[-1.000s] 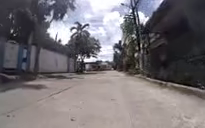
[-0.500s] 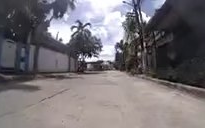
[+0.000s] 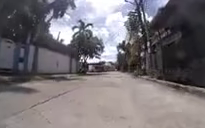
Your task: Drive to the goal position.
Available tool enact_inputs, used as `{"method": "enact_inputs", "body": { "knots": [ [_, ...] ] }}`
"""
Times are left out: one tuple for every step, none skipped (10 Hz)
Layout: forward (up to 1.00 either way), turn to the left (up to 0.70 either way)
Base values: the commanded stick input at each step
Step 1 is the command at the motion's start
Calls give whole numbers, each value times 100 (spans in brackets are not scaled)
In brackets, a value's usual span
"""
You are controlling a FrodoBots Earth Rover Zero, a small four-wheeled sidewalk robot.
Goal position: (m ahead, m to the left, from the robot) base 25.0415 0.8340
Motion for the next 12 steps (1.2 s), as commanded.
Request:
{"method": "enact_inputs", "body": {
  "knots": [
    [70,-5],
    [70,-10],
    [70,-29],
    [70,-35],
    [70,-35],
    [70,-35],
    [70,-35],
    [70,-35],
    [70,-35],
    [70,-35],
    [70,-33],
    [70,-30]
  ]
}}
